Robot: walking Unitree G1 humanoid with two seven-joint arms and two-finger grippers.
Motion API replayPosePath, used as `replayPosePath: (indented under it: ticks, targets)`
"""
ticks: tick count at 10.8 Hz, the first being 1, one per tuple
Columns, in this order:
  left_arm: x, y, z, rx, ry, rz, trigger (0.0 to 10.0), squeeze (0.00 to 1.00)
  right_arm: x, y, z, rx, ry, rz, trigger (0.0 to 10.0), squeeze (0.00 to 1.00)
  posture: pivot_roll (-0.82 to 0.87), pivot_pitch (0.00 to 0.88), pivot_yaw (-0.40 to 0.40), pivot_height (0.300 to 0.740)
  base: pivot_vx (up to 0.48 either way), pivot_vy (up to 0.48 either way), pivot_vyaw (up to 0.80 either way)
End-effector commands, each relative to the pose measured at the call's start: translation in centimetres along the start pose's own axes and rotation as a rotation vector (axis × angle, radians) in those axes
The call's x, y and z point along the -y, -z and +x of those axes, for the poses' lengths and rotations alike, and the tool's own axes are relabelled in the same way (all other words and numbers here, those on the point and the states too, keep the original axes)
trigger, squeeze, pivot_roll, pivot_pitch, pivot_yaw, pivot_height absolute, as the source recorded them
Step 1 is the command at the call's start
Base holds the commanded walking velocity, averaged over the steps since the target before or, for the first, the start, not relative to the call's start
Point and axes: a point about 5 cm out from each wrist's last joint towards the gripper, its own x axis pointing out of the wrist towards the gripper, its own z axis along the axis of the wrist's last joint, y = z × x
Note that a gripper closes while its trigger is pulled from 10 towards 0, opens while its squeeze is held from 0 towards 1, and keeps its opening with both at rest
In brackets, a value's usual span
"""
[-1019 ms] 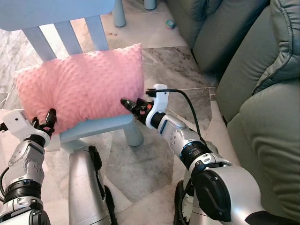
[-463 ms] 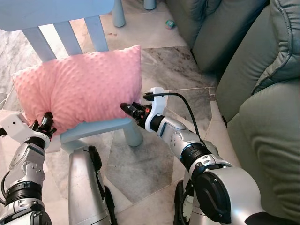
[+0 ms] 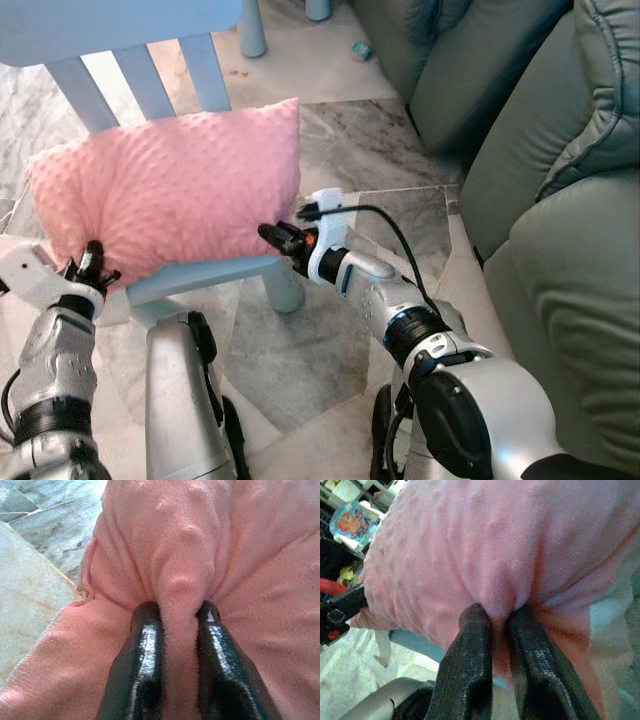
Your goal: Move the pillow to the sofa
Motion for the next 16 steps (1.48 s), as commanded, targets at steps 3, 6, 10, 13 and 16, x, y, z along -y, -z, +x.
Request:
replayPosePath:
  ticks: [3,6,10,13,16]
  targets:
    - [-0.7,-1.0,-1.7,0.042,-0.020,0.063,0.0,0.00,-2.9,1.9,1.0,0.014,-0.108,0.040,0.0,0.00,0.01,0.343,-0.006,0.430,0.000,0.000,0.00]
    - [-1.0,-1.4,-2.9,0.071,-0.029,0.093,0.0,0.00,-1.1,0.9,0.0,0.072,-0.065,0.026,0.0,0.00,-0.02,0.261,-0.003,0.430,0.000,0.000,0.00]
    - [1.8,-2.2,-5.2,0.143,0.041,0.202,0.0,0.00,0.9,-0.4,-2.0,0.167,-0.007,-0.035,0.0,0.00,-0.06,0.130,-0.003,0.430,0.000,0.000,0.00]
    - [4.1,-1.6,-6.8,0.185,0.057,0.195,0.0,0.00,1.4,-1.5,-3.4,0.238,0.022,-0.102,0.0,0.00,-0.07,0.044,0.005,0.430,0.000,0.000,0.00]
    - [6.8,-0.6,-8.3,0.169,0.105,0.197,0.0,0.00,1.5,-1.8,-5.8,0.293,0.137,-0.205,0.0,0.00,-0.11,0.000,0.024,0.430,0.000,0.000,0.00]
